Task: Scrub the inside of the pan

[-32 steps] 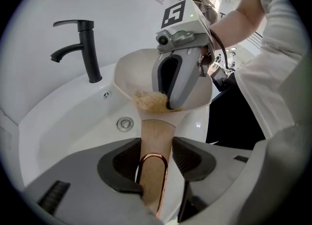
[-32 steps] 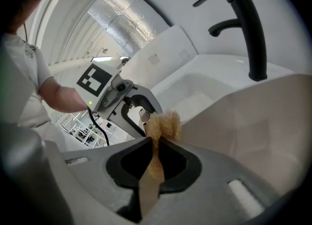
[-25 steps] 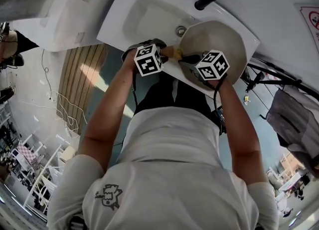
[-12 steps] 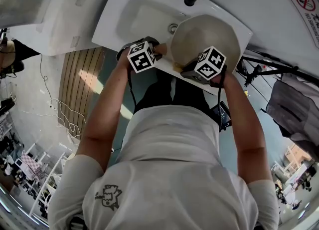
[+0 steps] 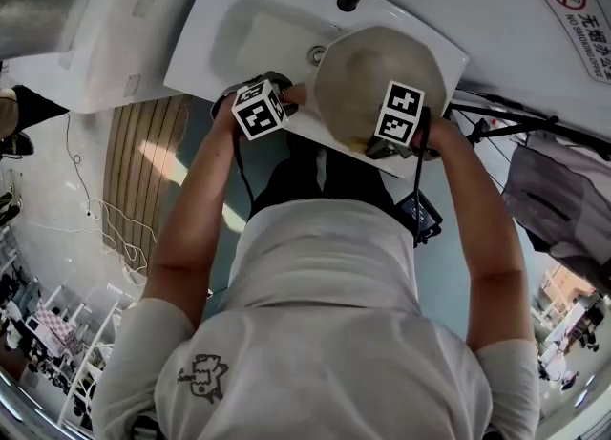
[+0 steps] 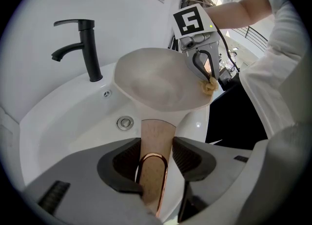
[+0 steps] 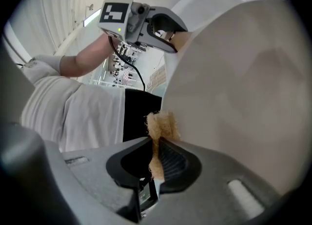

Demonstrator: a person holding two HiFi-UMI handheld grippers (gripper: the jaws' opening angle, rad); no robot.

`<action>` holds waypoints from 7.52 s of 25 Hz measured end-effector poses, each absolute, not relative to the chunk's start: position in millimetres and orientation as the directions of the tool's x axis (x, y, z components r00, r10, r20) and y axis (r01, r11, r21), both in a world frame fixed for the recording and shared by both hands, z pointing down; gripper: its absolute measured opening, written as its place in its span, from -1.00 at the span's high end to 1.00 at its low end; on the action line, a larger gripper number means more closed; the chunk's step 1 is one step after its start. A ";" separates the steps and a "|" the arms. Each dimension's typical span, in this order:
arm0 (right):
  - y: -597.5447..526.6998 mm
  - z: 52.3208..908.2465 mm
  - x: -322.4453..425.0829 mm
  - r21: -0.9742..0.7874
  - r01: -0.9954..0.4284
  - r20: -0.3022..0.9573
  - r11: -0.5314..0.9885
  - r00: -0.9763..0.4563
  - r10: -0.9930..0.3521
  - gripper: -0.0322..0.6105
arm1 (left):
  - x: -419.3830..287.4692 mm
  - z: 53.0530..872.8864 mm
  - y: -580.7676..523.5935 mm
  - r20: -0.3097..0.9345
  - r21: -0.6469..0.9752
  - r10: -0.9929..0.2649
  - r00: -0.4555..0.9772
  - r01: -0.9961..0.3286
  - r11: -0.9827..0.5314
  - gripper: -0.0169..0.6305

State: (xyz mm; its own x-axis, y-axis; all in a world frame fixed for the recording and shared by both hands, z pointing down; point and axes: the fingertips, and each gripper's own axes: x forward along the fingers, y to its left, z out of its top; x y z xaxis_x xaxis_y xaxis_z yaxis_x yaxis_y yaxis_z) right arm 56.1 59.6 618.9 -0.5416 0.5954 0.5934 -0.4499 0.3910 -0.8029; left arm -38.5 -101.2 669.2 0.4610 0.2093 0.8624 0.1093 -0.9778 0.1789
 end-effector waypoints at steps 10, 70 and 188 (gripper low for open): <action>77.3 614.6 103.1 -0.769 -0.504 0.589 0.394 -0.319 0.742 0.78 | -37.0 668.5 -99.7 0.860 0.185 0.217 0.462 0.113 -0.976 0.34; -186.2 669.6 138.7 0.382 -0.011 0.904 0.924 0.213 -0.371 0.79 | -39.1 670.4 -102.2 0.865 0.201 0.228 0.447 0.108 -0.974 0.33; 38.7 702.1 123.3 -0.637 -0.399 0.729 0.659 -0.036 0.683 0.79 | -37.7 674.0 -103.3 0.876 0.142 0.169 0.453 0.092 -0.985 0.31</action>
State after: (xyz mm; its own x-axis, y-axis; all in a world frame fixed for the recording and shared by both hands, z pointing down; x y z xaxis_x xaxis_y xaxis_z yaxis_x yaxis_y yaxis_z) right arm 123.3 38.7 702.1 -0.0357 0.6834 0.7292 -0.3989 0.6593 -0.6374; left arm -37.7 -103.3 674.0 0.4527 0.1689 0.8755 0.0924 -0.9855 0.1424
